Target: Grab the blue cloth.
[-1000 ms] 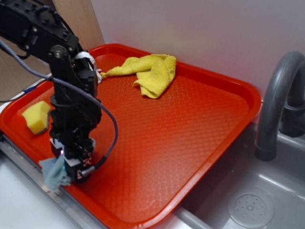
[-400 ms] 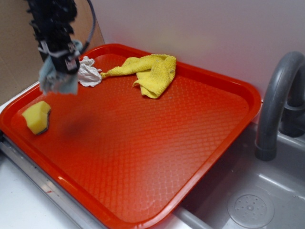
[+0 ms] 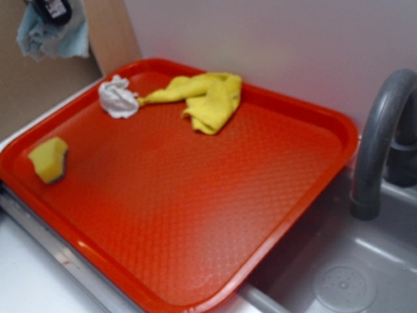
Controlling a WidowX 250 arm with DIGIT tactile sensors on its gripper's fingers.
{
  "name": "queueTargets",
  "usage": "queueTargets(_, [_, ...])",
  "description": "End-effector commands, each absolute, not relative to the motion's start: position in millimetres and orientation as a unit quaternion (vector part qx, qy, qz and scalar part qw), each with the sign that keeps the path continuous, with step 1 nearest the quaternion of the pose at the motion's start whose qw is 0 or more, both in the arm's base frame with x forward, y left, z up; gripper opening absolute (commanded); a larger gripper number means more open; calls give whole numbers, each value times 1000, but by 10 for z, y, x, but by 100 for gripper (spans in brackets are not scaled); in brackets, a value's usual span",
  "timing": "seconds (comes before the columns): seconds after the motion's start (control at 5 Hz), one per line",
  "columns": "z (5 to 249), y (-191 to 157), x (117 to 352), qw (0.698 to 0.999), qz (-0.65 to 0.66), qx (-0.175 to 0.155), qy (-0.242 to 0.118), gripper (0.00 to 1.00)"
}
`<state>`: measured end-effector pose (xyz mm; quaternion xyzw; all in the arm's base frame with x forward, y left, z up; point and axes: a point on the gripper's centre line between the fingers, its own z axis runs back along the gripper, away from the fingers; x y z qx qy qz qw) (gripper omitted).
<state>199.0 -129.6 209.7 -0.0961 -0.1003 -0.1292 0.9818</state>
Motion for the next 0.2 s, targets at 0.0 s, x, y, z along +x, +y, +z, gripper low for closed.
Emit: queueTargets(0.0, [2236,-1338,1737,974,-140,-96,-152,0])
